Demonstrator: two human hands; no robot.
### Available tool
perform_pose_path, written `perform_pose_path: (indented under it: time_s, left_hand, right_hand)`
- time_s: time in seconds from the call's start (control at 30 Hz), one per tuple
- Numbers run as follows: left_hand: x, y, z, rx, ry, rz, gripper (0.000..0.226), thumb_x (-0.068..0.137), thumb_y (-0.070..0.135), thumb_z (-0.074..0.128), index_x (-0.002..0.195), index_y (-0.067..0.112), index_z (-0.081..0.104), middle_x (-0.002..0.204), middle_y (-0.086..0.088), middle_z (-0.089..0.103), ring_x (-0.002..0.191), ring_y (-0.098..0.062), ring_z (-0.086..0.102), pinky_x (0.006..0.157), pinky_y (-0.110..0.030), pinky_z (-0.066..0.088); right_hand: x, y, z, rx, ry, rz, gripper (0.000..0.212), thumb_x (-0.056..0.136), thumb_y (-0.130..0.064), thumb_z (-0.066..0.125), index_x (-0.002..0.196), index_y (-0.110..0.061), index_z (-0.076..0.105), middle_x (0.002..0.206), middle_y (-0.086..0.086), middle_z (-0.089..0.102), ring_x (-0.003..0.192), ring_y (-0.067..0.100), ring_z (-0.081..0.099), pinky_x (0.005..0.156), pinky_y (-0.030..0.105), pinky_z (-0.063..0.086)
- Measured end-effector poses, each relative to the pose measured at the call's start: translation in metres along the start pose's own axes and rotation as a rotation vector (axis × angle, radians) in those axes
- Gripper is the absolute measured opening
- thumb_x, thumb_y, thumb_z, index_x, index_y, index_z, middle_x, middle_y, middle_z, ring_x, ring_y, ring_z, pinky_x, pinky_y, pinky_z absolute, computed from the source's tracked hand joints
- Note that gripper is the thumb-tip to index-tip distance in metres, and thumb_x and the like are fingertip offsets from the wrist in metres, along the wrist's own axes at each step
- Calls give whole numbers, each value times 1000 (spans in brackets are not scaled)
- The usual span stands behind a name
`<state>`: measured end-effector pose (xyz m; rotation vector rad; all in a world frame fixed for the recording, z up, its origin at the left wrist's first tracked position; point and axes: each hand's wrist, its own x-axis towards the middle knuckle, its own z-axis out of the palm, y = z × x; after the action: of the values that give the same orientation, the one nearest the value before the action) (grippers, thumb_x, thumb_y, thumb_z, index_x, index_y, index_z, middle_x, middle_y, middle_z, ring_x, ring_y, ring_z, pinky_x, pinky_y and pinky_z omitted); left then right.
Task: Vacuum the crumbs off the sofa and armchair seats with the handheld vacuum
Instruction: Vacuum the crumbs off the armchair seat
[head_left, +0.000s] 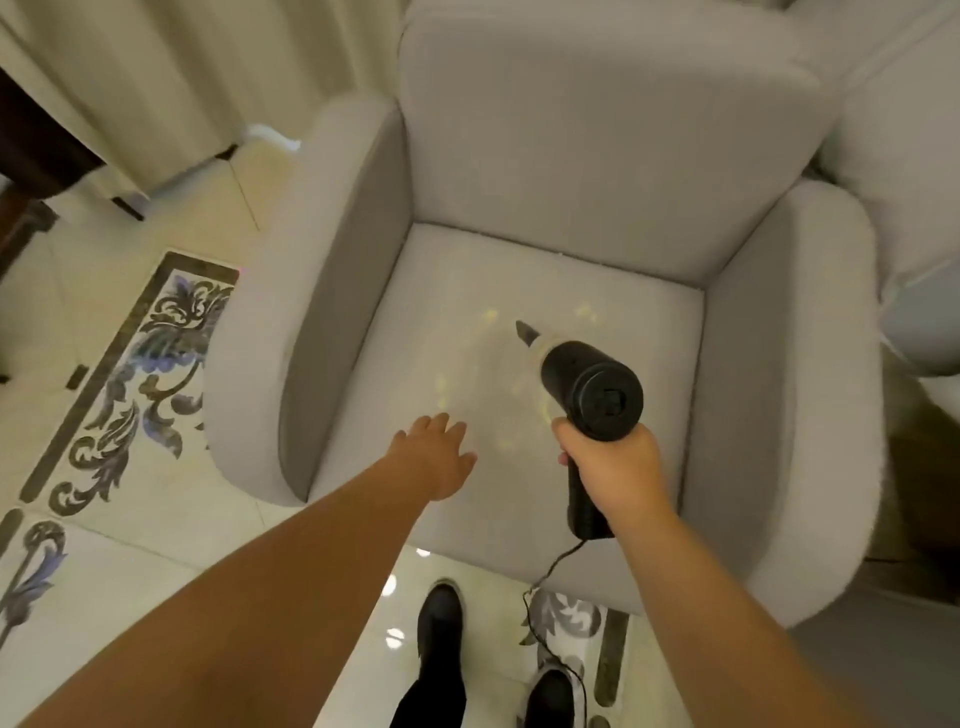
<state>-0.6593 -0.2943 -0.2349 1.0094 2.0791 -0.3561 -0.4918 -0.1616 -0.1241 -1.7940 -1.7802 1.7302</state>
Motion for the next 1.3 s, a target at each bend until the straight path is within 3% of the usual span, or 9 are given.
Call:
perform_pose_path:
  time_s: [0.17,0.37,0.73,0.9,1.03,1.3]
  left_hand:
    - [59,-8,20,12,14,40,62,109,52,23,164,38,-2,172,2,-14,159,-27,-10,126,-58,8]
    - [96,-13,40,0,48,35,67,108,51,29,162,43,-11,169,4,-28,157,-27,-19,124,-64,6]
    - [123,-10,72,-18,20,42,72,110,49,28,160,37,-21,167,6,-32,156,-27,-23,120,-71,14]
    - [123,-9,75,-4,41,40,73,109,51,27,159,37,-23,167,6,-33,156,-27,-23,119,-71,14]
    - [124,-9,77,7,37,39,77,107,57,30,159,38,-24,167,5,-32,156,-29,-23,120,-71,12]
    - [123,-7,74,35,23,18,73,108,53,25,159,38,-23,167,6,-33,156,-27,-22,118,-71,16]
  right_hand:
    - [53,17,33,53,82,-35,10,83,-22,82,89,-17,75,82,11,78,83,28,74,69,30,55]
    - [70,33,51,29,98,-83,10,86,-19,81,85,-23,71,82,12,77,72,18,72,70,30,59]
    - [80,46,68,44,83,-182,10,86,-20,81,91,-23,73,81,10,75,81,27,74,75,37,63]
    - [78,53,66,66,86,-162,15,87,-18,80,81,-27,69,76,9,74,80,28,74,75,37,62]
    - [70,63,67,33,31,-174,16,87,-19,82,84,-28,68,79,11,75,80,27,74,72,29,60]
    - [66,82,55,133,171,-135,19,87,-23,82,92,-32,65,89,9,76,85,21,74,66,19,52]
